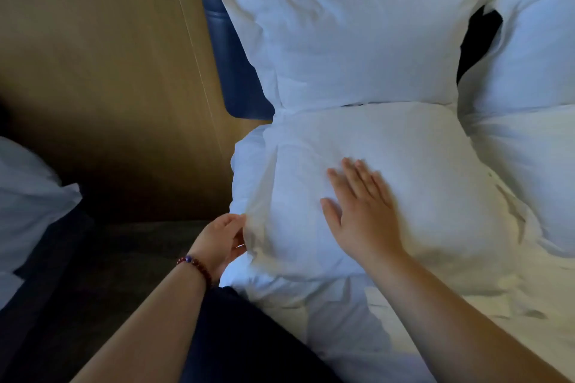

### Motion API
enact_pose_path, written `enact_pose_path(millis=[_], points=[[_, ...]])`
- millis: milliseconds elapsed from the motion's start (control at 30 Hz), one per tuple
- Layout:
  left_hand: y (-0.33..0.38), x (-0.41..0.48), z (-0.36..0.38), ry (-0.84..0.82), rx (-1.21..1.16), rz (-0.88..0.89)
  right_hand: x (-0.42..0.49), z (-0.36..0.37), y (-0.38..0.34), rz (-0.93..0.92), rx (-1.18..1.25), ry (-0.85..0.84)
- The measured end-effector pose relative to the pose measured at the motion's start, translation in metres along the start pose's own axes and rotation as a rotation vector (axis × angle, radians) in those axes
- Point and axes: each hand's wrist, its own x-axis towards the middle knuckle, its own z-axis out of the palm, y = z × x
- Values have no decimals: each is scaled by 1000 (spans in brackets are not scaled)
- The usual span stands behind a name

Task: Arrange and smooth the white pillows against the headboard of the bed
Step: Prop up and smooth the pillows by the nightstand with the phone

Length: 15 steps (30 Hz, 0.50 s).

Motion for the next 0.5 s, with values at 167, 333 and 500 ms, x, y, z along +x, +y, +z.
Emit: enact_pose_path(millis=[167,333,500], points=[[-12,-34,-1,-91,338,-34,-39,4,-4,-47,-47,73],[-24,-47,-10,160,191,70,-56,2,12,-67,-62,105],[-36,-68,-4,30,232,-98,-91,-2,23,-186,-1,23]])
